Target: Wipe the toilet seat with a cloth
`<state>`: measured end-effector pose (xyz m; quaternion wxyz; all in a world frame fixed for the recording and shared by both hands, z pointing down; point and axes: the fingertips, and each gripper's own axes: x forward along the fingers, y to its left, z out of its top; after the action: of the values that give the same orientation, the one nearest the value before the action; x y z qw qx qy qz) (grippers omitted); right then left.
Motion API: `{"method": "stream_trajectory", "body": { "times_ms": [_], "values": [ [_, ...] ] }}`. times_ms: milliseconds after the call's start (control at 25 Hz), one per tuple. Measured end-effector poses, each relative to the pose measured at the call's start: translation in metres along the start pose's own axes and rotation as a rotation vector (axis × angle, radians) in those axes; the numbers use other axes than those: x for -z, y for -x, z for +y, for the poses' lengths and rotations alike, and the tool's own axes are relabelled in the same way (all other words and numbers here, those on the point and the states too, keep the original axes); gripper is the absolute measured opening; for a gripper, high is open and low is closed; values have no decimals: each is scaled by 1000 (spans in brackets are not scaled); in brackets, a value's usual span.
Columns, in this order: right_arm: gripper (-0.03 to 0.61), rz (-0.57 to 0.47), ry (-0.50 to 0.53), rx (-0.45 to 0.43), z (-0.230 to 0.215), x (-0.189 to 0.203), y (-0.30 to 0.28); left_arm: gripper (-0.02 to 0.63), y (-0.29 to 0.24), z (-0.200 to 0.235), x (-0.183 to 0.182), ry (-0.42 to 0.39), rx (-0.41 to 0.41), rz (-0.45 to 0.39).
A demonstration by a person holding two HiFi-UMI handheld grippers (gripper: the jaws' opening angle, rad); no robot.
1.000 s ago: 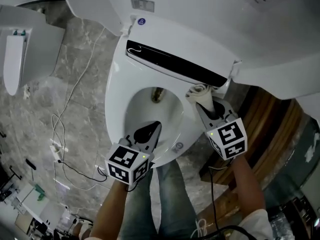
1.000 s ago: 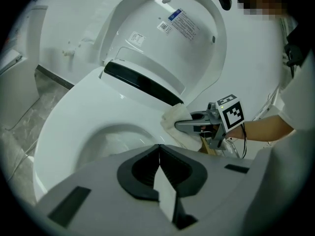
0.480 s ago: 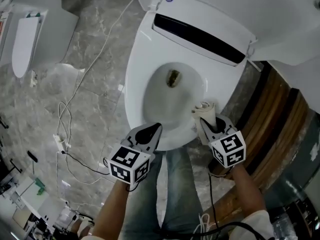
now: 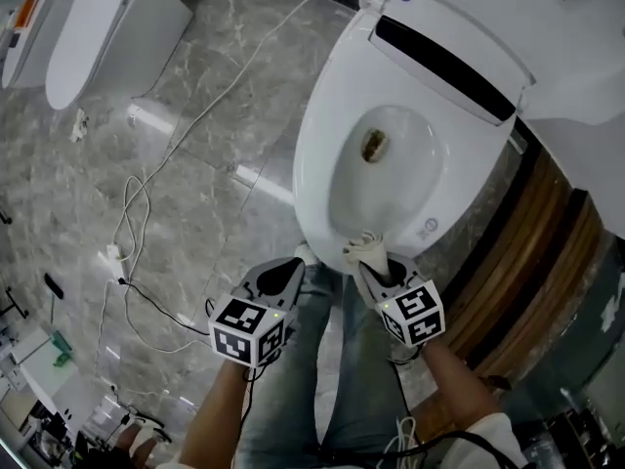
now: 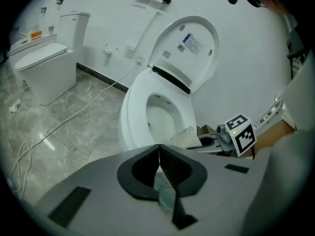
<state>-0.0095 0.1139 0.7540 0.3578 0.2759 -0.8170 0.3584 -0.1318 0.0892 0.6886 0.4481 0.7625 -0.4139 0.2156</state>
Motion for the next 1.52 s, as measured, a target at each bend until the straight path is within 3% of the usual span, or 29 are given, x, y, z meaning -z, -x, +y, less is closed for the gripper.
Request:
{"method": "stream_trajectory", "body": {
  "times_ms": [360,600,960,1120,1280,1520],
  "values": [
    [89,9,91,-81,43,-57,-61,15,24,44,-8,74,-47,-70],
    [89,-29,53,-95,33,-110,-86,15,21,64,-39,95,-67,-105],
    [89,-175,-59,-66,-30,-218,-109,15,-12,72,-92,122,-96,-143],
    [89,-208,-52,-61,-61,-255,-110,15,-35,63,-116,125,-91,-155],
    [89,-241,-59,-37,-94,-279,-104,15,-61,44,-142,112,-67,-166],
    [89,-298,-202,69,-154,-291,-81,15,-86,10,-159,56,-22,-140]
  ]
}}
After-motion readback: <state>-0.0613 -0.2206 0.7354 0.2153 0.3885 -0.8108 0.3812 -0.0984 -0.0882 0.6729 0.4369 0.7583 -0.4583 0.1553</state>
